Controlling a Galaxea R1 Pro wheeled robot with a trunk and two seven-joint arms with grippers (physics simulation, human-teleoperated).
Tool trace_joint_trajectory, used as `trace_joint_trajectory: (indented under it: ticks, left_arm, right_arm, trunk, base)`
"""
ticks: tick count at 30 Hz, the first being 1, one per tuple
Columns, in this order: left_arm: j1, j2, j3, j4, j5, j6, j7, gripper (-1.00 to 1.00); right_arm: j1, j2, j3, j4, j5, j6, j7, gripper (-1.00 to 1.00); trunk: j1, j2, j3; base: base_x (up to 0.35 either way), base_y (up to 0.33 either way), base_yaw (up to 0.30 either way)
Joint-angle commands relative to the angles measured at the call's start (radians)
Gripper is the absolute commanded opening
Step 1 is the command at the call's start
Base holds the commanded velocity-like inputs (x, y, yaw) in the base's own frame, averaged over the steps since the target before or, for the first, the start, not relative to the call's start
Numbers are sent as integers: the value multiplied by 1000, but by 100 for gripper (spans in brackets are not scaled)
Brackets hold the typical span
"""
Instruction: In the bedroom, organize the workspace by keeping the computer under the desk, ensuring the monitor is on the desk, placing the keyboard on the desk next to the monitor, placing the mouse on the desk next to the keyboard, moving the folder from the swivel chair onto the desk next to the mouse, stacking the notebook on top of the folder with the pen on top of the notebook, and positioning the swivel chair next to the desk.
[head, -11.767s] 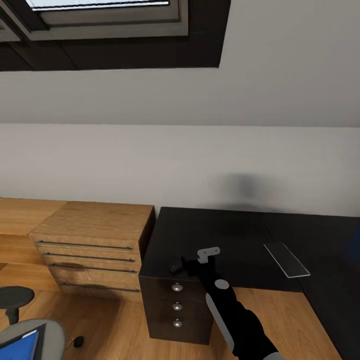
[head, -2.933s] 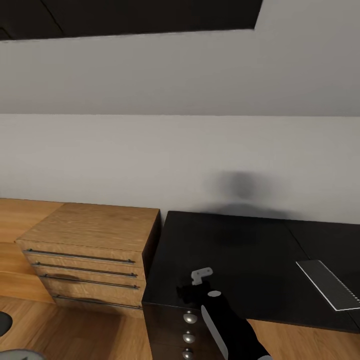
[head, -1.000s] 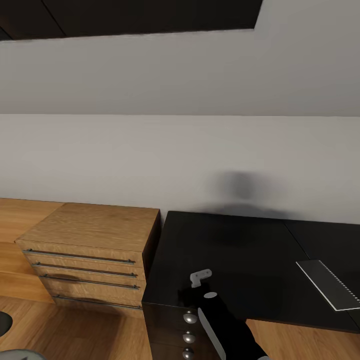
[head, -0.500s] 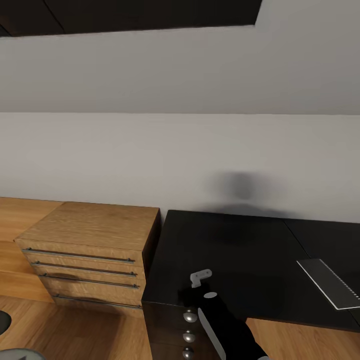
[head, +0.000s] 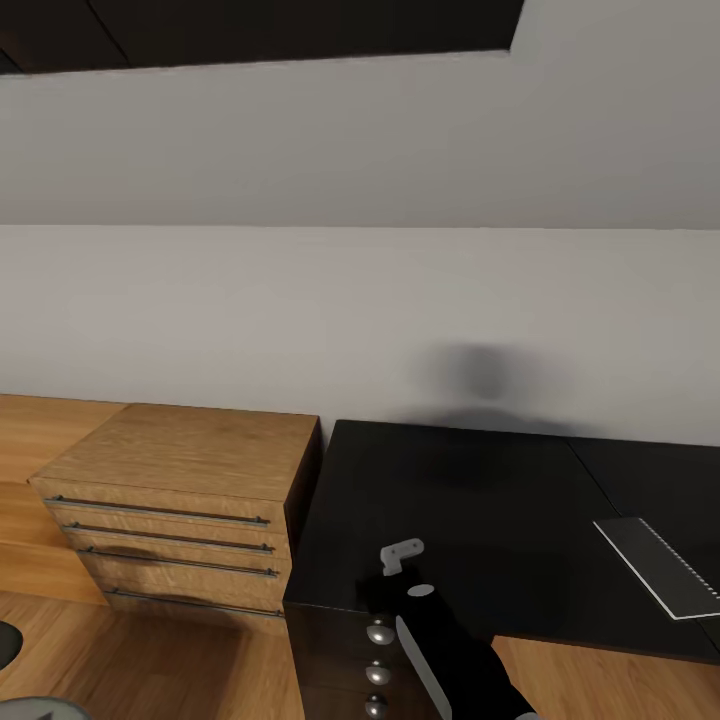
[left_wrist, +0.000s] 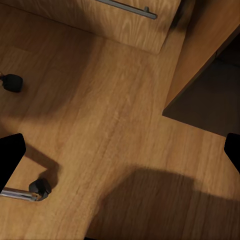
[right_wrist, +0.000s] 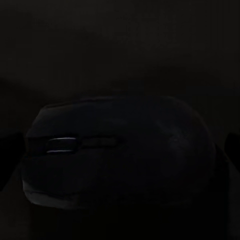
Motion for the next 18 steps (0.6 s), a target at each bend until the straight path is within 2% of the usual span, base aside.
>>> trace_joint_trajectory:
  ticks: [1,3,4,18]
  left_arm:
    - [0,0,-8,0,8,-3,0,100]
    - [0,0,-8,0,8,-3,1,100]
    - [0,0,-8,0,8,-3,1,100]
    - [0,0,-8,0,8,-4,1,100]
  right_arm:
    - [-1,0,3,-1,-9,4,-9,100]
    - [0,0,3,-1,-9,4,-9,100]
    - [-1,0,3,-1,-9,4,-9,-100]
    - [-1,-1,3,-1,-9,5,-9,-100]
  trunk:
    - [0,-1,-1]
    - [0,-1,-1]
    - [0,-1,-1]
    - [0,-1,-1]
  base:
    - [0,0,0]
    - [0,0,0]
    - [0,0,0]
    - [0,0,0]
